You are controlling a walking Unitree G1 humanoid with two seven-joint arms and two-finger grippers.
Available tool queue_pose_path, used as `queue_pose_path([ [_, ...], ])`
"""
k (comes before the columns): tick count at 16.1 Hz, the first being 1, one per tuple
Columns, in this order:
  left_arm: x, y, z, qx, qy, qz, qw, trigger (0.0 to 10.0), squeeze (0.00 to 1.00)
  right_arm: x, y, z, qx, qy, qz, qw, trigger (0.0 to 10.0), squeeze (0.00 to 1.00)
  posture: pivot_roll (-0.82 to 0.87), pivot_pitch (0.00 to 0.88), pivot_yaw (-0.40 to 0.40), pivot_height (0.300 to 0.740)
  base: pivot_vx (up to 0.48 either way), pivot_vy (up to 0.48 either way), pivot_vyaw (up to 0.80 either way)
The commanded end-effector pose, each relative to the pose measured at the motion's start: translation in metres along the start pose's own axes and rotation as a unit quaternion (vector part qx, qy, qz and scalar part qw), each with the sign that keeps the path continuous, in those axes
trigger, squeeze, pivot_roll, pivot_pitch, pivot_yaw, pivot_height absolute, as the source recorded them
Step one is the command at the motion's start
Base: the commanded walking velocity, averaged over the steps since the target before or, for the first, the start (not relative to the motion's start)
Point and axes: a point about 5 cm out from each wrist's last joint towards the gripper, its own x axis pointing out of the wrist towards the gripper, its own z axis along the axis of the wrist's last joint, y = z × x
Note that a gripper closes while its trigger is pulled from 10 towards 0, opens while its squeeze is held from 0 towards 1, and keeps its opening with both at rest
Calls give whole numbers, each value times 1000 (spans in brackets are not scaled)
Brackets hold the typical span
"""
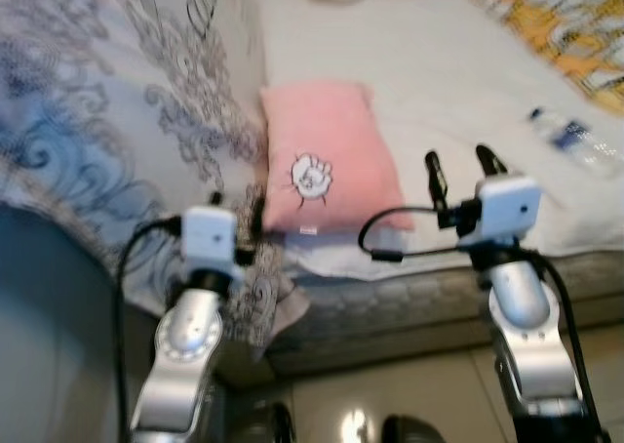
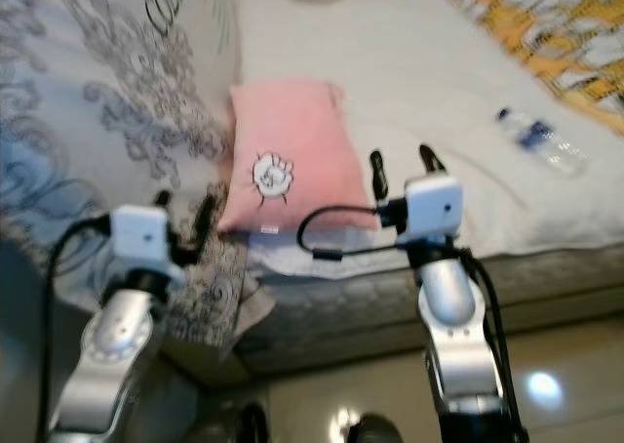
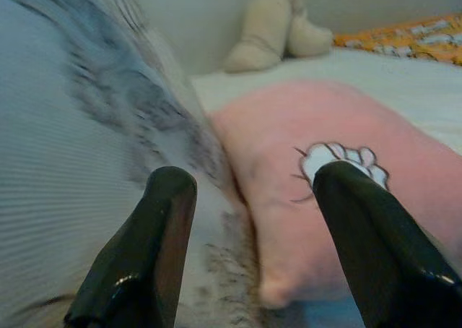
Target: Clean up the room
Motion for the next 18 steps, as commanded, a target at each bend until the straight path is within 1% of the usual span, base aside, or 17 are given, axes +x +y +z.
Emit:
queue_pose_path([
  [1, -4, 16, -8, 25, 8, 34, 999, 10000, 0, -11, 3, -22, 6, 45, 11, 999, 10000, 0, -113, 0, 69, 740, 0, 0, 0],
  [2, -7, 21, -12, 39, 14, 41, 998, 10000, 0, -17, 2, -32, 9, 65, 8, 998, 10000, 0, -110, 0, 70, 740, 0, 0, 0],
  [3, -17, 32, -25, 54, 42, 53, 996, 10000, 0, -30, -2, -54, 30, 111, -6, 993, 10000, 0, -102, 0, 78, 740, 0, 0, 0],
  [4, -21, 33, -29, 62, 57, 51, 995, 10000, 0, -32, -2, -58, 39, 123, -11, 992, 10000, 0, -100, 0, 82, 740, 0, -454, 0],
  [5, -20, 31, -30, 54, 64, 48, 995, 10000, 0, -30, 0, -59, 42, 126, -7, 991, 10000, 0, -101, 0, 86, 740, 0, -458, 0],
  [6, -17, 28, -29, 47, 58, 46, 996, 10000, 0, -27, 2, -59, 42, 123, 0, 991, 10000, 0, -102, 0, 87, 740, 0, -458, 0],
  [7, -13, 23, -27, 49, 50, 38, 997, 10000, 0, -22, 6, -59, 47, 118, 8, 992, 10000, 0, -103, 0, 89, 740, 0, -458, 0],
  [9, -9, 21, -26, 45, 46, 38, 997, 10000, 0, -13, 10, -60, 46, 111, 19, 993, 10000, 0, -104, 0, 92, 740, 0, -458, 0],
  [12, -4, 20, -32, 55, 63, 40, 996, 10000, 0, -4, 11, -63, 56, 112, 22, 992, 10000, 0, -103, 0, 94, 740, 0, -456, 0],
  [14, 4, 15, -36, 63, 74, 21, 995, 10000, 0, 0, 12, -68, 59, 128, 20, 990, 10000, 0, -101, 0, 96, 740, 0, -427, 709],
  [15, 8, 16, -35, 53, 75, 25, 995, 10000, 0, 1, 11, -71, 57, 132, 17, 989, 10000, 0, -97, 0, 98, 740, 0, 0, 675],
  [16, 13, 17, -35, 64, 79, 31, 994, 10000, 0, 2, 13, -74, 55, 142, 21, 988, 10000, 0, -97, 0, 102, 740, 0, 0, 550],
  [18, 14, 17, -35, 62, 81, 32, 994, 10000, 0, 3, 14, -75, 57, 144, 20, 988, 10000, 0, -97, 0, 105, 740, 0, 0, 0],
])
